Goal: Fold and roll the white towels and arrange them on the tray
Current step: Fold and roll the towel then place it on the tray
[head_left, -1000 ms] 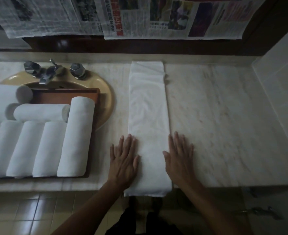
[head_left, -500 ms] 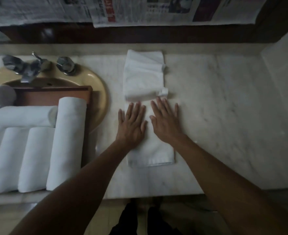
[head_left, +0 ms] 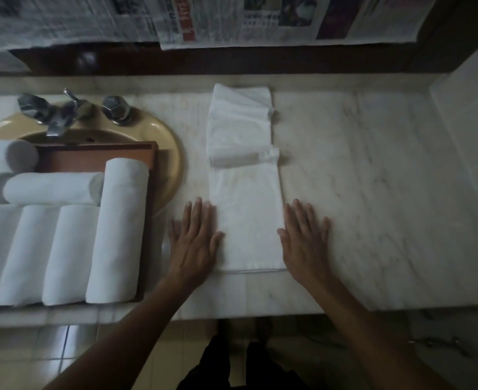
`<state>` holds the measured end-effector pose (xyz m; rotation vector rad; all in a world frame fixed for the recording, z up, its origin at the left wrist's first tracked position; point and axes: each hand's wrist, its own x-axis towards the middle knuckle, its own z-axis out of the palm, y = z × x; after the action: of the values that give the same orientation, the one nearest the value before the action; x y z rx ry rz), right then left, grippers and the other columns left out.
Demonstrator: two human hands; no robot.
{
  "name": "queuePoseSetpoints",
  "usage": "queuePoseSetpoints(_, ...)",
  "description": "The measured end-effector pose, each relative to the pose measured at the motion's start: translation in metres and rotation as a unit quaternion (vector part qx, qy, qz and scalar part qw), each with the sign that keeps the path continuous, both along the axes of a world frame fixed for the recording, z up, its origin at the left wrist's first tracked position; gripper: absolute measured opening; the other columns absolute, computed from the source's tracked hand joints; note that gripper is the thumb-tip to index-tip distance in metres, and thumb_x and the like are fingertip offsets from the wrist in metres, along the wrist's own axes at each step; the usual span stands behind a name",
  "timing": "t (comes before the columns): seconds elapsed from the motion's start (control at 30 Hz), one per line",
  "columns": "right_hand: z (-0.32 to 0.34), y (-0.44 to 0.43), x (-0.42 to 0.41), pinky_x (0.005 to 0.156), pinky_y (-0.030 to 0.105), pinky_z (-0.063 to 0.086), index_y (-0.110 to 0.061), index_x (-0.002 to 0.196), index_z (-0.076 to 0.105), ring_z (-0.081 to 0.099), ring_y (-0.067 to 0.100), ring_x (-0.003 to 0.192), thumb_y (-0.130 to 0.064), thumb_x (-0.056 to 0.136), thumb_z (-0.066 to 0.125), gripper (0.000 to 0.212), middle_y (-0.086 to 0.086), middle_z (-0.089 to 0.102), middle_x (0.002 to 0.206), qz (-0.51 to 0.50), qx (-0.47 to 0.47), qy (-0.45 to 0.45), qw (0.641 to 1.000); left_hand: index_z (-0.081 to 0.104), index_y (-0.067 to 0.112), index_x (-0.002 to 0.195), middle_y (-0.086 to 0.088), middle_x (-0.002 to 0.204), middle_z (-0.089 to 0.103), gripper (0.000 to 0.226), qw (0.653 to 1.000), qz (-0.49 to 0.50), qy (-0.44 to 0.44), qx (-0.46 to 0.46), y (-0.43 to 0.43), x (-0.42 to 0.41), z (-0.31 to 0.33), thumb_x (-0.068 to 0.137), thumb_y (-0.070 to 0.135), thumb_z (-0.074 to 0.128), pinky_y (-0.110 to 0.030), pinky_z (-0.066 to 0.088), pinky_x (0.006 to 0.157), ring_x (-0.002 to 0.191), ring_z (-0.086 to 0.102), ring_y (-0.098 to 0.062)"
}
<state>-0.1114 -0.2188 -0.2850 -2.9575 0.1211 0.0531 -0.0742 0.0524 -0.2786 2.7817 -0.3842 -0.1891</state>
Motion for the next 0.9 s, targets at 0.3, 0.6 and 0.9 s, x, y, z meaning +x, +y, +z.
queuePoseSetpoints(0.3,-0.008,0.021,-0.086,0.116,0.052,0.033,-0.008,0.152,0.047,0.03,0.028,0.153,-0.037,0.104,0.044,0.056,0.011,0.036,0.164,0.214,0.054,-0.04,0.975,0.052,0.015,0.146,-0.006,0.147,0.05,0.047,0.987,-0.155,-0.023,-0.027,-0.007,-0.092,0.005,0.104,0.035,0.043,-0.046,0.046,0.107,0.135,0.047,-0.026)
queuePoseSetpoints(0.6,0.011,-0.006,-0.118,0.127,0.041,0.018,-0.009,0.158,0.035,0.02,0.024,0.156,-0.038,0.088,0.062,0.081,0.008,0.027,0.168,0.275,0.119,0.014,0.954,0.055,0.025,0.143,0.004,0.134,0.054,0.076,0.976,-0.216,0.019,-0.028,0.012,-0.098,0.02,0.077,0.054,0.08,-0.031,0.052,0.09,0.116,0.052,-0.016)
queuePoseSetpoints(0.9,0.008,-0.008,-0.131,0.104,0.036,0.046,-0.011,0.13,0.067,0.058,0.027,0.119,0.0,0.082,0.068,0.048,0.008,0.062,0.131,0.263,0.145,-0.069,0.951,0.068,0.028,0.124,0.009,0.118,0.065,0.035,0.977,-0.193,-0.005,-0.085,0.008,-0.126,0.012,0.091,0.018,0.069,-0.031,0.055,0.08,0.101,0.059,-0.013)
